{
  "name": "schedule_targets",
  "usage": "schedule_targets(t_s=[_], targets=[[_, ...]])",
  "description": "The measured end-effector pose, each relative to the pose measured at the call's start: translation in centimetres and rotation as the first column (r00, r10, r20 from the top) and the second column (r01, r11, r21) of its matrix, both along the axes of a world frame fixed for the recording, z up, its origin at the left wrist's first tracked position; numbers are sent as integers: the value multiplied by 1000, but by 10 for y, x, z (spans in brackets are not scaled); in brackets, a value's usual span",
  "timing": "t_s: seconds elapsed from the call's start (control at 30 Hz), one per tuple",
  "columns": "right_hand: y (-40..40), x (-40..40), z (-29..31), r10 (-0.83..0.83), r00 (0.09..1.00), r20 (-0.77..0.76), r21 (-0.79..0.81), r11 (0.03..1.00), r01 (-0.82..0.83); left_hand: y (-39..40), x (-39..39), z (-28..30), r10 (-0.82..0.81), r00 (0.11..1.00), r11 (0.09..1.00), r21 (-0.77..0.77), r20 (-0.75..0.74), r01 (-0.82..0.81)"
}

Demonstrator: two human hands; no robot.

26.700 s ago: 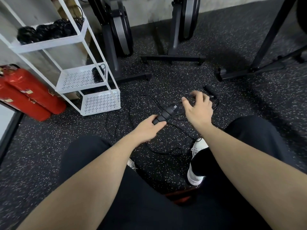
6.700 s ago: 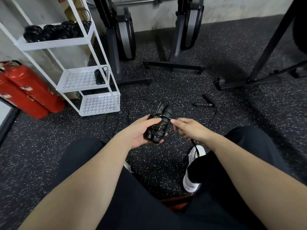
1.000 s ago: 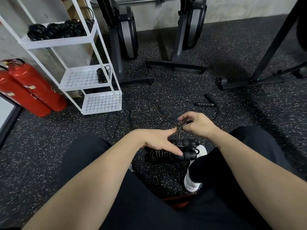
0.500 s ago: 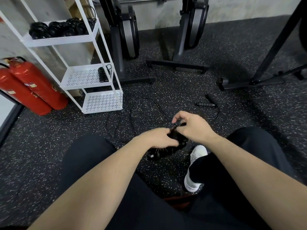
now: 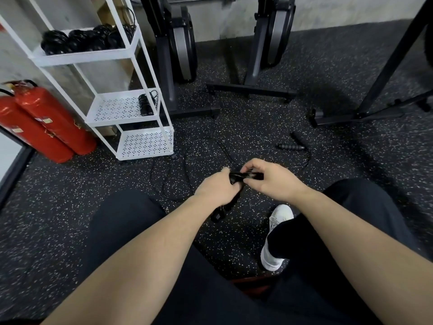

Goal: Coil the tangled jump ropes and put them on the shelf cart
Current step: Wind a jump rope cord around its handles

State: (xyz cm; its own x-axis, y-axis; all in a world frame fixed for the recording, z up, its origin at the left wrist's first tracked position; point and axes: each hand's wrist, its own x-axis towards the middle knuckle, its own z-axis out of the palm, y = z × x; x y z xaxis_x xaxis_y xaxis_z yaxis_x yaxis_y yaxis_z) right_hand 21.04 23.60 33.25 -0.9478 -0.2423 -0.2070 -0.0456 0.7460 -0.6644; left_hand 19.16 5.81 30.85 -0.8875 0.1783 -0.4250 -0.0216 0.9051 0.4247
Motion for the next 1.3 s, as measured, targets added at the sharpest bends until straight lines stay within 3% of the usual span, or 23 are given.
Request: schedule_targets(t_s=[0.1,0.2,0.3,0.37,0.47,0.57,0.67,0.77,0.9,1.0,1.17,1.3], targets=[[4,-1,-3,-26,1000,18,-126,992,28,-2,-1,1,80,996,997,4,-29,-80],[5,-3,1,-144,987,-64,-193,973,129,-3,0,3,117,993,993,32,3,-117],[8,-5,5,-317,946,69,-349,881,321,-4,0,6,158,987,980,120,37,-161],[11,-6,3,-363,920,147,-343,854,392,-4,-1,7,180,983,971,157,30,-182],[13,-7,0,-363,925,109,-264,887,379,-5,-1,4,157,987,979,132,-16,-154],[13,-8,0,-410,900,146,-286,854,435,-6,-2,1,121,991,990,82,-60,-116],[9,-7,4,-435,843,317,-273,809,520,-8,-3,4,113,982,993,41,-152,-108],[2,-2,5,-386,720,577,-237,765,599,-10,-5,6,104,967,994,4,-233,-106],[-6,4,0,-240,658,714,-268,775,573,-7,-4,6,80,952,996,-12,-296,-88],[-9,1,-2,-236,629,741,-326,693,643,-5,-3,6,90,941,996,17,-325,-89],[-6,-6,-8,-218,537,815,-400,459,793,0,4,8,12,932,1000,-16,-361,-19],[-6,-10,-12,-380,526,761,-395,372,840,9,12,13,-31,914,998,32,-405,48]])
